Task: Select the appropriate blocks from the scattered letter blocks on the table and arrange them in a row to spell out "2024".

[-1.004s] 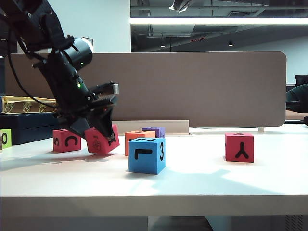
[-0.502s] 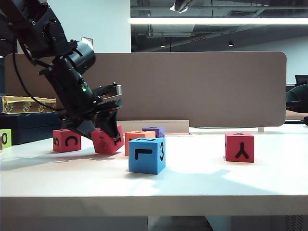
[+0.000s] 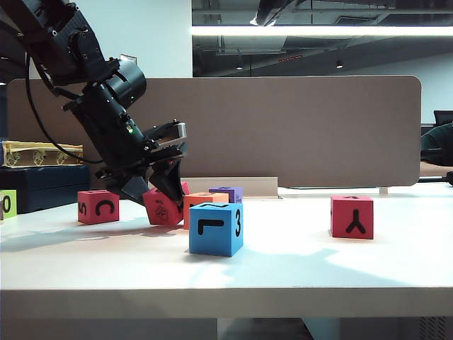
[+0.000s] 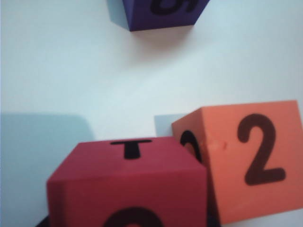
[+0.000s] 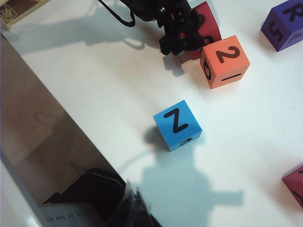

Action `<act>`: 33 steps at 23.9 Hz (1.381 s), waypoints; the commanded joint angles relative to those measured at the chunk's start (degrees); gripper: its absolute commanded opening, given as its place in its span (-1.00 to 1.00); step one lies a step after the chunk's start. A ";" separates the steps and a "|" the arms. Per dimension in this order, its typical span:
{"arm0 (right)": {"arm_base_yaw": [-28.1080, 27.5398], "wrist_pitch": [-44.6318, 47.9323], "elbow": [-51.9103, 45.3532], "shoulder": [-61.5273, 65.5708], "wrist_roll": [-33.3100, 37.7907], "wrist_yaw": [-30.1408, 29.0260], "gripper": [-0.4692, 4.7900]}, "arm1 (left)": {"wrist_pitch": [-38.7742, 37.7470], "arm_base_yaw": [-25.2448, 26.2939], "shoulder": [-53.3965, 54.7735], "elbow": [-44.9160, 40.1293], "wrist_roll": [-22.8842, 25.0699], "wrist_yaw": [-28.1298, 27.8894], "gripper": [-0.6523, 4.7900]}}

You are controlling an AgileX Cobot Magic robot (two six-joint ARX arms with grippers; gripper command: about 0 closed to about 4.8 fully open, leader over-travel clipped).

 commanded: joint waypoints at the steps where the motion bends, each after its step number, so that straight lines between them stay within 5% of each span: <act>1: 0.04 0.26 0.24 -0.09 -0.15 0.07 -0.84 | 0.68 -0.04 -0.07 0.24 -0.11 0.33 0.27; 6: 0.04 0.22 0.24 -0.09 -0.15 0.07 -0.84 | 0.76 -0.04 -0.07 0.24 -0.11 0.33 0.53; 14: 0.07 0.20 0.24 -0.09 -0.15 0.07 -0.84 | 1.84 -0.04 -0.09 0.28 -0.07 0.11 0.55; 19: 0.07 0.17 0.24 -0.09 -0.15 0.07 -0.84 | -1.03 -0.02 -0.13 1.81 -0.09 -2.34 0.85; 25: 0.04 0.17 0.24 -0.09 -0.15 0.07 -0.84 | -4.92 -0.02 -0.13 6.82 -0.07 -3.02 0.88; 33: 0.04 0.15 0.24 -0.09 -0.17 0.09 -0.84 | -15.65 2.21 -0.13 18.34 6.16 -15.37 0.87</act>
